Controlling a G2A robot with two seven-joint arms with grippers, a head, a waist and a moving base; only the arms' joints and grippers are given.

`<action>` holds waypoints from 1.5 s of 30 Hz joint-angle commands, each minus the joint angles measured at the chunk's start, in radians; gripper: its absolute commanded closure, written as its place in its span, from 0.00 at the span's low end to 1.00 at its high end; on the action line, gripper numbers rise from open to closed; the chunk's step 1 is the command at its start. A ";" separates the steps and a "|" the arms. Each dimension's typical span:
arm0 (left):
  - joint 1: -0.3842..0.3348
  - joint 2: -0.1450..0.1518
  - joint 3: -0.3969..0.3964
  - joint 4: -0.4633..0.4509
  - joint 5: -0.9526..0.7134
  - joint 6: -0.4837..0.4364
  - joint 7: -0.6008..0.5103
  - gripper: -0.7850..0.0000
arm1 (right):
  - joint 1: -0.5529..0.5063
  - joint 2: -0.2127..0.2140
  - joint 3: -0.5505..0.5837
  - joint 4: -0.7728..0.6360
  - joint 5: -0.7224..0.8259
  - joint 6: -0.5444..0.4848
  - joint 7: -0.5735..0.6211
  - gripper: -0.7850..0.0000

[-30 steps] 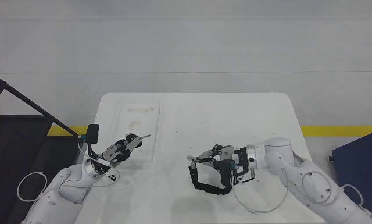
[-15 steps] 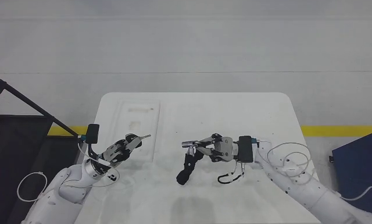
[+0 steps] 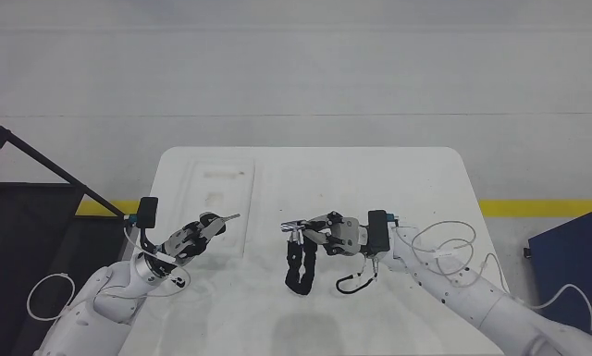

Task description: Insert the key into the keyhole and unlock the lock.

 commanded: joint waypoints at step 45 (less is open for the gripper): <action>0.000 0.000 0.000 0.000 0.000 0.000 0.000 1.00 | -0.243 0.072 0.187 -0.136 0.418 -0.271 0.271 1.00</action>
